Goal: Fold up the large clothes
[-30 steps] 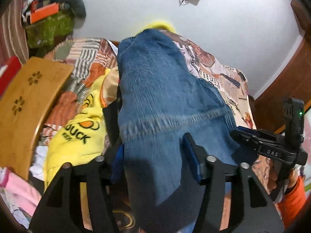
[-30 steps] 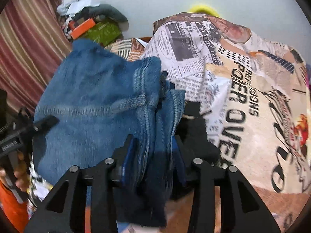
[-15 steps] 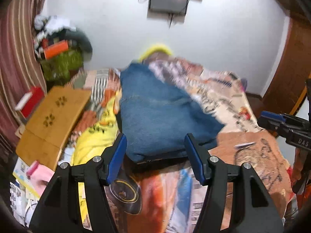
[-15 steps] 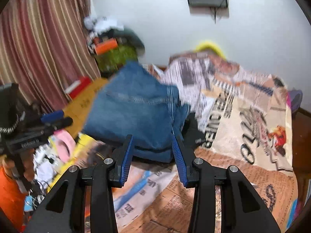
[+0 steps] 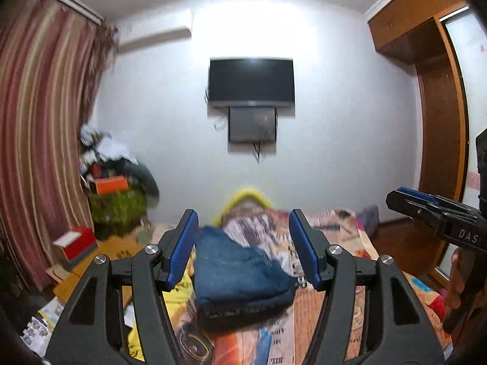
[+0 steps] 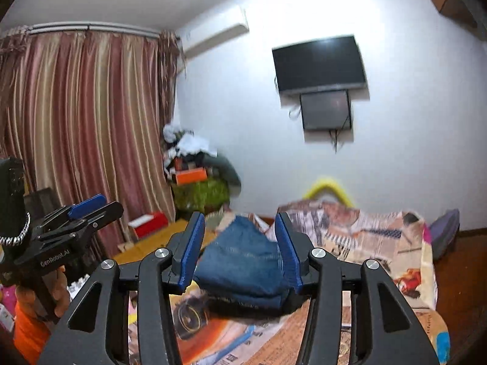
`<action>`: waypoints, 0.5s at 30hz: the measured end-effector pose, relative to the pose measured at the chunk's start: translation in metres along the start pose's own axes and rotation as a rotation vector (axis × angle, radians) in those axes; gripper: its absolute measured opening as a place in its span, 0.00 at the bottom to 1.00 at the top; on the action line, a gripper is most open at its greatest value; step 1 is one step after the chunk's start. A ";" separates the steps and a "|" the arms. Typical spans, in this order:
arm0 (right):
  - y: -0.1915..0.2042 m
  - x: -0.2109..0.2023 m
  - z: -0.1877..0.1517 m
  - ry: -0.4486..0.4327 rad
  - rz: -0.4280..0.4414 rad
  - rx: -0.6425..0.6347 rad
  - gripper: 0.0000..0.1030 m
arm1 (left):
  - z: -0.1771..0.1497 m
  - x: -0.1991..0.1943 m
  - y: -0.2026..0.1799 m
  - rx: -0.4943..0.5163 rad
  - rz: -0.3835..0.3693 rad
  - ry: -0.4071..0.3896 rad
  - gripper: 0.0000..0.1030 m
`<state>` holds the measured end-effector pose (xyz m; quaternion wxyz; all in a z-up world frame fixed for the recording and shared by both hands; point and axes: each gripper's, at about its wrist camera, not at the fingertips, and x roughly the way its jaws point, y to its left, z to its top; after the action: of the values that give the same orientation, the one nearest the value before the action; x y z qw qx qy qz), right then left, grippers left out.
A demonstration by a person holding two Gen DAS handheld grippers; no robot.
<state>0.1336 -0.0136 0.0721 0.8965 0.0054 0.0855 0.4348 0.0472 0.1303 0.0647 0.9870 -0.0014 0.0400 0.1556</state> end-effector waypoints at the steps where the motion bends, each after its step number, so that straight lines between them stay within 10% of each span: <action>1: 0.003 -0.005 0.000 -0.014 0.000 -0.002 0.48 | -0.001 -0.007 -0.002 -0.001 0.004 -0.016 0.64; 8: 0.027 -0.016 -0.009 -0.076 -0.066 -0.058 0.86 | -0.017 -0.026 -0.010 -0.040 0.041 -0.047 0.86; 15: 0.038 -0.015 -0.012 -0.058 -0.126 -0.087 1.00 | -0.029 -0.034 -0.010 -0.080 0.086 -0.040 0.97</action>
<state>0.0932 -0.0028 0.0655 0.9235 -0.0263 0.0405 0.3806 0.0161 0.1103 0.0381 0.9791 -0.0362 0.0141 0.1995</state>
